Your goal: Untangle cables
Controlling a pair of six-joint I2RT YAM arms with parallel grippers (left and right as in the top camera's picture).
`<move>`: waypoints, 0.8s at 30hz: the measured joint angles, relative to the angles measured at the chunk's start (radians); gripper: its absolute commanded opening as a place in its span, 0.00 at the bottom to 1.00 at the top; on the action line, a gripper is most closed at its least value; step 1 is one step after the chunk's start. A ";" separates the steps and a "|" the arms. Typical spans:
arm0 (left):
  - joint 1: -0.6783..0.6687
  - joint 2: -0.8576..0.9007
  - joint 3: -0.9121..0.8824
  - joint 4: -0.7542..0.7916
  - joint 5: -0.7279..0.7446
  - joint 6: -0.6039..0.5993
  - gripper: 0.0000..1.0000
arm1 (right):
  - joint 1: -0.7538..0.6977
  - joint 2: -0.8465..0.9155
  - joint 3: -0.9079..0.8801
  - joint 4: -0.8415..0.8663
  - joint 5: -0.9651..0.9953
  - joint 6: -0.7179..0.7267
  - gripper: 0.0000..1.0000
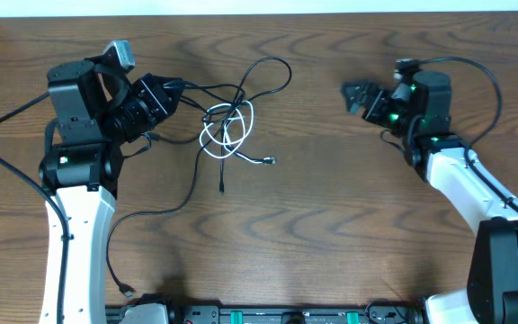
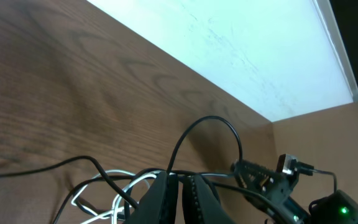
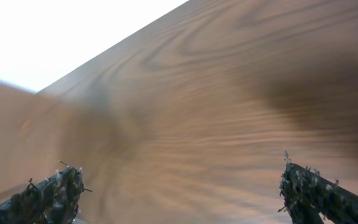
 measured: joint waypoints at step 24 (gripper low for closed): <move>-0.208 0.000 0.000 0.031 -0.051 -0.155 0.08 | 0.293 0.000 -0.002 0.232 -0.207 -0.091 0.80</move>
